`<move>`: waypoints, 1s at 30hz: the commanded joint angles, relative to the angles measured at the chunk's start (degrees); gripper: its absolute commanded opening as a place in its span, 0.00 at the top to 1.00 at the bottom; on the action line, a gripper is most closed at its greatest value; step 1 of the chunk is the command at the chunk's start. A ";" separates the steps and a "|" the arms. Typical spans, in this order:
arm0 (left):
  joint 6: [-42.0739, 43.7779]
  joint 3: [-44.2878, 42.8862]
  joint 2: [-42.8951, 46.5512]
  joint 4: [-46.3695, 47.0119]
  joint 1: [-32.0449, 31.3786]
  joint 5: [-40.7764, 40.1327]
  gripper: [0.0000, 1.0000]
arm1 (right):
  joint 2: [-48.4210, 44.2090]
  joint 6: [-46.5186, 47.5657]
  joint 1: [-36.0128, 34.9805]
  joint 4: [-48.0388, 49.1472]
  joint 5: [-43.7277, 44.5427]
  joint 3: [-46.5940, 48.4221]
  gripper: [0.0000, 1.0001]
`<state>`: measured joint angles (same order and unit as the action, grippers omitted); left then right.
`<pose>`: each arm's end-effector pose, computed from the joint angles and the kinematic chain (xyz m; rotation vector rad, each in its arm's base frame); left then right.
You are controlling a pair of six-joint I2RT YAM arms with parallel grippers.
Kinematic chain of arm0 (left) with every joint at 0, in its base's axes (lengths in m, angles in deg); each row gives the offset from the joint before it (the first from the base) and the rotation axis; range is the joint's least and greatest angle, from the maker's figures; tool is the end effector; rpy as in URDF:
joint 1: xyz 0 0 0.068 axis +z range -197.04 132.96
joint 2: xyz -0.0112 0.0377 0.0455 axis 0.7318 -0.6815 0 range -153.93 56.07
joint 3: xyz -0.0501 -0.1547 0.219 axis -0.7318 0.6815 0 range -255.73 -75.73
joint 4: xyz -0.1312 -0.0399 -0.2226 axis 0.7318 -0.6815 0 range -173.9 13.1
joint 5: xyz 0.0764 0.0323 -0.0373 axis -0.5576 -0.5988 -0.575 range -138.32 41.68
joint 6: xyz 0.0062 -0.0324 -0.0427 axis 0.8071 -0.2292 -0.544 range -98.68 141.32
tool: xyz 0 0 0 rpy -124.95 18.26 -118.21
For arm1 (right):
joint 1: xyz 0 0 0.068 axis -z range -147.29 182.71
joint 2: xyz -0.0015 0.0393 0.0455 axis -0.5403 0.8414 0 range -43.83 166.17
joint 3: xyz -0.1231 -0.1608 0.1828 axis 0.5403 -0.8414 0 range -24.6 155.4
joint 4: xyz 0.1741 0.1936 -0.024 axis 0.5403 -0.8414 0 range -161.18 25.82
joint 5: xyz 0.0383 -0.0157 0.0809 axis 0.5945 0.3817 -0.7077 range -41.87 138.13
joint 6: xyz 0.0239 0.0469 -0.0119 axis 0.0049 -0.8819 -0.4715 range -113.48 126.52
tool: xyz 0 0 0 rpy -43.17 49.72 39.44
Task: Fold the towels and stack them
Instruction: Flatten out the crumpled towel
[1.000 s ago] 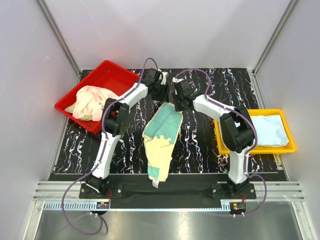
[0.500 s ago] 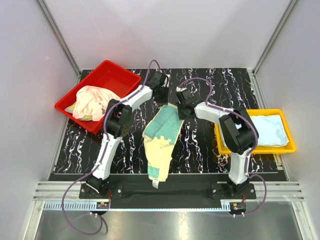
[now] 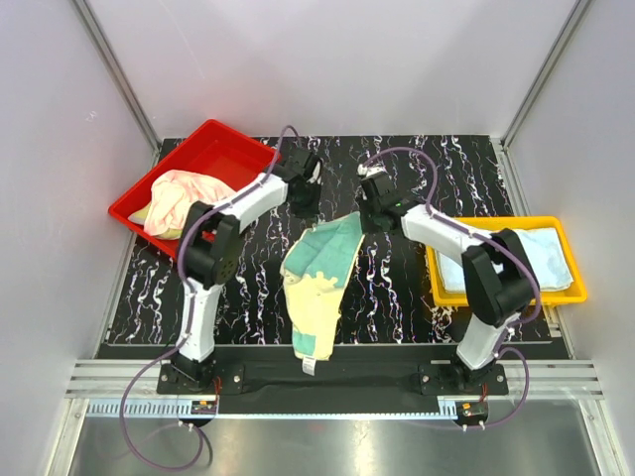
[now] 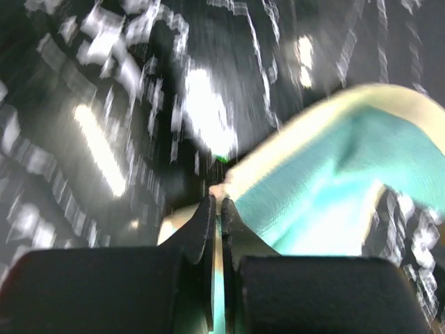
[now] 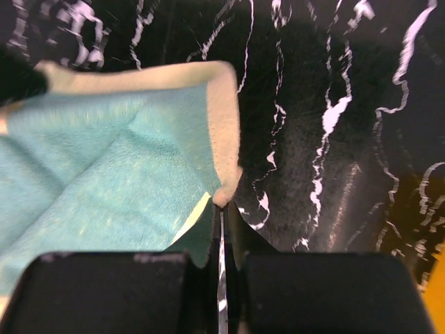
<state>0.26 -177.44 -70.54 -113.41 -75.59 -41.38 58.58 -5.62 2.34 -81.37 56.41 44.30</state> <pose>0.4171 -0.2318 0.1805 0.2183 2.6967 -0.4382 0.3332 0.1893 0.2016 -0.3253 2.4272 0.1518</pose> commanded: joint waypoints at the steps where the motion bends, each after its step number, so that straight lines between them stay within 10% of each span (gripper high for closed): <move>1: -0.47 0.81 14.61 -0.57 0.26 -2.71 1.00 | -7.13 2.38 0.14 -3.19 0.43 5.35 1.00; 11: 1.72 1.25 39.40 -2.16 -0.01 -4.32 1.00 | -28.12 11.87 0.05 -9.79 -1.29 14.94 1.00; 20: 3.92 8.02 60.40 -3.56 -8.35 -0.97 1.00 | -56.60 10.49 -0.04 -9.09 -16.69 1.60 1.00; 30: 1.81 6.63 65.17 -3.12 -21.27 0.01 1.00 | -65.50 -0.95 -0.04 -4.79 -26.11 2.19 1.00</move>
<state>2.67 -168.68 -4.42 -117.59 -94.52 -41.10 -8.06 -1.56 2.34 -88.91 34.70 44.61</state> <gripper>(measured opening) 0.025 0.012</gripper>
